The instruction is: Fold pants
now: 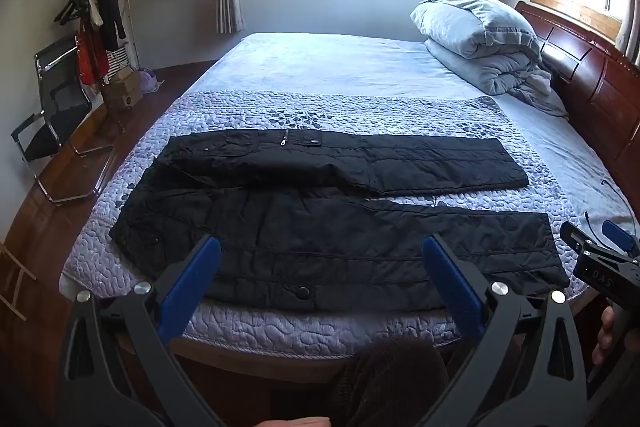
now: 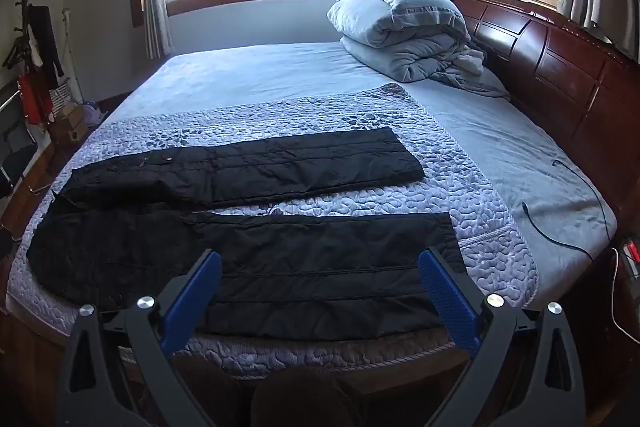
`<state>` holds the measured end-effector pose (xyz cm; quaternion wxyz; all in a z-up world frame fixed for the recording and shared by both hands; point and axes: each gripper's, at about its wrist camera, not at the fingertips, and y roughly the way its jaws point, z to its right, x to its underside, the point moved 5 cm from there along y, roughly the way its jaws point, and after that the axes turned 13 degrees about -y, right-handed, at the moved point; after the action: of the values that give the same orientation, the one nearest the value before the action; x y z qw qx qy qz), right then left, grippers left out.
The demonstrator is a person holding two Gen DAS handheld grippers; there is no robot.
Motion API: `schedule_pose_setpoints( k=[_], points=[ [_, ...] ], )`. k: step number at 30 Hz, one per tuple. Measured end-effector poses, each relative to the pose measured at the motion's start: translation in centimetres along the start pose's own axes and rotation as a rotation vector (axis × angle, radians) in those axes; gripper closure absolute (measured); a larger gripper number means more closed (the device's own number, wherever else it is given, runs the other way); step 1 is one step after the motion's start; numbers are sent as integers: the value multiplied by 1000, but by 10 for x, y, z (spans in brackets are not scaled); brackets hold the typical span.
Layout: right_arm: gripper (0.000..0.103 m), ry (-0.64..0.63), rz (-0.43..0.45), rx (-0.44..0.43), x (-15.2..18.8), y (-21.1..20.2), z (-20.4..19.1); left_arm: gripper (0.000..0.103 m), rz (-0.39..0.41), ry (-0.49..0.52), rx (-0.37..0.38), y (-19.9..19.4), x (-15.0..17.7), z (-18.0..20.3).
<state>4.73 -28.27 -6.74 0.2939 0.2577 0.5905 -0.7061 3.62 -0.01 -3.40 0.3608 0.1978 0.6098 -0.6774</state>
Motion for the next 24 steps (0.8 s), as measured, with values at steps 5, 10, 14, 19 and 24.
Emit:
schedule_pose_setpoints(
  k=[5, 10, 14, 19, 24],
  points=[
    [3, -3, 3, 3, 0, -1, 0, 2, 5, -3, 4, 0, 0, -1],
    [3, 3, 5, 5, 1, -4, 0, 2, 3, -5, 13, -1, -6, -13],
    [3, 1, 2, 7, -4, 1, -1, 2, 8, -2, 1, 0, -4, -4],
    [3, 14, 14, 9, -3, 2, 1, 2, 10, -1, 1, 0, -4, -3],
    [3, 18, 12, 11, -4, 4, 2, 2, 5, 3, -7, 6, -7, -3]
  ],
)
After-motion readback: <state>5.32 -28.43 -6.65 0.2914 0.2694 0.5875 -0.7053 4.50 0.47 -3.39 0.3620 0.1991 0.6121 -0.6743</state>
